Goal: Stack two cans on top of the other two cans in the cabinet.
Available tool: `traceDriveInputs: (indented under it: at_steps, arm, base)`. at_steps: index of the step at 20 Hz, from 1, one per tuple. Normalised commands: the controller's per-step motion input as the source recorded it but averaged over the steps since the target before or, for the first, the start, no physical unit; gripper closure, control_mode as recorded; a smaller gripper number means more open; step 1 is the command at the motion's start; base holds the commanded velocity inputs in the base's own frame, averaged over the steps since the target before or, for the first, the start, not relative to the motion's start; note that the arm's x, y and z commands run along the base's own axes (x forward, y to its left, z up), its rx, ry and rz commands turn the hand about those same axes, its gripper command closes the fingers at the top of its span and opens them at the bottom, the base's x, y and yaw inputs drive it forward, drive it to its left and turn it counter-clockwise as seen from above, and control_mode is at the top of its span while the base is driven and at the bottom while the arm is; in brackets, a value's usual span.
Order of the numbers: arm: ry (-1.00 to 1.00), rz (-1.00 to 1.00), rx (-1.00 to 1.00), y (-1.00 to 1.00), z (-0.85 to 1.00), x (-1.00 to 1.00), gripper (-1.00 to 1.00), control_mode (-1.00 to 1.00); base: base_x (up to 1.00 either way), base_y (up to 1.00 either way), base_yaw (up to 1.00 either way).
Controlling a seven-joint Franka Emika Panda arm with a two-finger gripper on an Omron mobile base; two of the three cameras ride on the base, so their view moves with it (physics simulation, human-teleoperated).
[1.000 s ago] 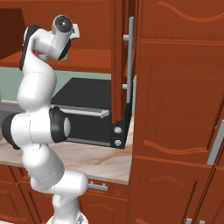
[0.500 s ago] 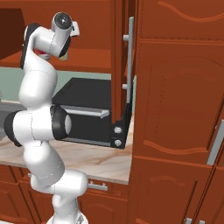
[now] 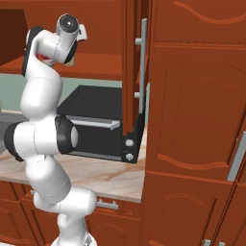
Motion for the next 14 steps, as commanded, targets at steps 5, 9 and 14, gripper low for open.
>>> traceDriveInputs:
  at_steps: [5, 9, 14]
  arm:
    - [0.00, 0.00, 0.00, 0.00, -0.09, 0.10, 1.00, -1.00]
    - [0.00, 0.00, 0.00, -0.01, 0.00, 0.06, 1.00, -1.00]
    - [0.00, 0.00, 0.00, 0.00, 0.00, 0.00, 1.00, -1.00]
  base:
    - [0.00, 0.00, 0.00]
    - [0.00, 0.00, 0.00]
    - [0.00, 0.00, 0.00]
